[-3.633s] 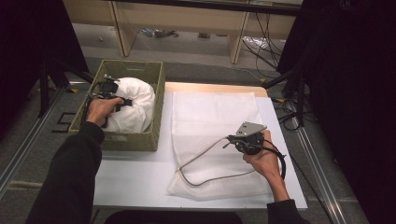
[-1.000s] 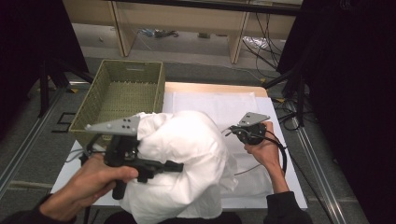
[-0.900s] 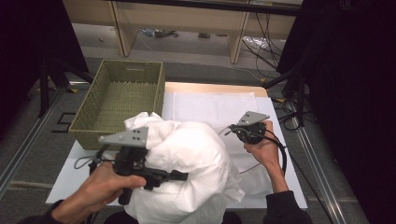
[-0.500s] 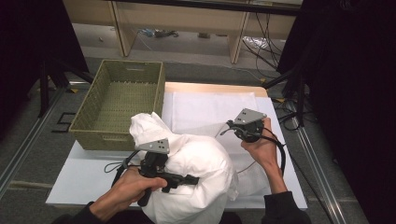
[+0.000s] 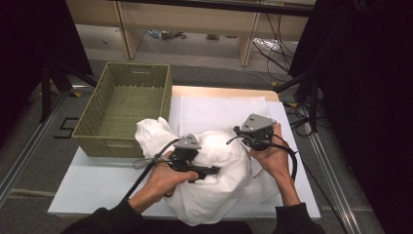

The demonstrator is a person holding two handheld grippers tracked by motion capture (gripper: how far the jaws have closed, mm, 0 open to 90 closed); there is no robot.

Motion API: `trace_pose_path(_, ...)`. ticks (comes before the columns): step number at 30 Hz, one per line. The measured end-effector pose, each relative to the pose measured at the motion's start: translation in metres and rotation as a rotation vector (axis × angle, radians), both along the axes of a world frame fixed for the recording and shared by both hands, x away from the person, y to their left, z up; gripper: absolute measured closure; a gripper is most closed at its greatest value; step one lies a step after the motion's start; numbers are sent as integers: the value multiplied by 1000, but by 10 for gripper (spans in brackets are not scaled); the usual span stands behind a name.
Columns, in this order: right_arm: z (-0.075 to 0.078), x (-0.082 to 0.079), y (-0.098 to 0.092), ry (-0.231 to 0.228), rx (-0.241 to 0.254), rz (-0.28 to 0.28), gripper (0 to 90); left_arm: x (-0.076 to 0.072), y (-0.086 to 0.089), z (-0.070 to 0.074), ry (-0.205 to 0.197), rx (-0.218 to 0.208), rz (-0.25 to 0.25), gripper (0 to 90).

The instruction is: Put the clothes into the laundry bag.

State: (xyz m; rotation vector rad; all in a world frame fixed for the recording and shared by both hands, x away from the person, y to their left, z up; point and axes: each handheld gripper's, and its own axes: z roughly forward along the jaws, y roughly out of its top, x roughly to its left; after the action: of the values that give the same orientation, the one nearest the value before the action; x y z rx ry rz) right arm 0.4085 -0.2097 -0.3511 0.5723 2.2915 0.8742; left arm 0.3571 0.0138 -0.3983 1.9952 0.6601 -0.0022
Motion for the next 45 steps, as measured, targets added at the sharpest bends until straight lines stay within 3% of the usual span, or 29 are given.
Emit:
trace_pose_path(1, 0, 0, 0, 0, 0, 0, 900, 0, 0, 0, 0, 0, 0, 604)
trace_pose_path(4, -3, 0, 2, -2, -23, -2, 900, 6, -24, -37, 14, 102, -6, 595)
trace_pose_path(5, -4, -1, 3, 6, -28, 2, 900, 8, -31, -47, 57, 86, 20, 587)
trace_pose_path(6, -7, -2, 5, 12, -46, 7, 900, 14, -37, -50, 54, 79, 43, 566)
trace_pose_path(9, -10, -4, 6, 31, -48, -4, 900, 18, -38, -47, 63, 62, 63, 527)
trace_pose_path(10, -12, -4, 5, 35, -50, -9, 900, 19, -38, -46, 80, 63, 54, 463)
trace_pose_path(13, -11, -3, 4, 27, -52, -2, 900, 16, -36, -42, 105, 50, 26, 400)
trace_pose_path(14, -11, -4, 3, 25, -46, -5, 900, 14, -35, -39, 135, 37, 25, 343)
trace_pose_path(15, -10, -4, 1, 25, -41, -9, 900, 10, -33, -34, 136, 50, 5, 286)
trace_pose_path(18, -7, -3, -3, 11, -40, -3, 900, -1, -23, -17, 63, 72, 26, 209)
trace_pose_path(20, -6, -4, -5, 14, -28, -19, 900, -9, -13, -3, -19, 61, 25, 190)
trace_pose_path(21, -5, -4, -5, 16, -25, -21, 900, -12, -10, 1, -47, 49, 2, 236)
trace_pose_path(22, -5, -3, -5, 16, -25, -20, 900, -14, -10, 2, -71, 52, -6, 370)
trace_pose_path(23, -5, -3, -4, 14, -26, -18, 900, -13, -12, 2, -87, 64, -37, 448)
trace_pose_path(25, -5, -3, -3, 10, -31, -10, 900, -9, -21, -7, -51, 50, -77, 614)
trace_pose_path(27, -4, -4, -2, 12, -34, -5, 900, -2, -34, -20, -6, 49, -119, 692)
trace_pose_path(30, -3, -4, 0, 0, -33, -1, 900, -2, -60, -39, 7, 90, -154, 721)
trace_pose_path(33, -2, -6, 0, -3, -26, 5, 900, 3, -69, -46, 6, 95, -91, 700)
trace_pose_path(35, -1, -9, 0, 8, -19, 13, 900, 12, -66, -47, 0, 102, -71, 663)
trace_pose_path(36, -1, -11, 0, 8, -7, 3, 900, 14, -63, -46, 33, 89, -44, 636)
trace_pose_path(37, -2, -12, 1, 9, -22, 24, 900, 14, -62, -45, 53, 77, -45, 591)
trace_pose_path(39, -3, -13, 1, 12, -21, 19, 900, 7, -55, -36, 51, 66, -58, 458)
trace_pose_path(41, -4, -12, 0, 2, -21, 11, 900, 0, -38, -22, 17, 64, -70, 316)
trace_pose_path(42, -3, -12, -2, 9, -14, 17, 900, -4, -27, -13, 7, 41, -67, 226)
trace_pose_path(44, -3, -12, -3, 8, -13, 18, 900, -4, 0, 8, -6, -4, -61, 198)
trace_pose_path(45, -3, -12, -3, 7, -13, 17, 900, -4, 15, 16, 24, -49, -61, 176)
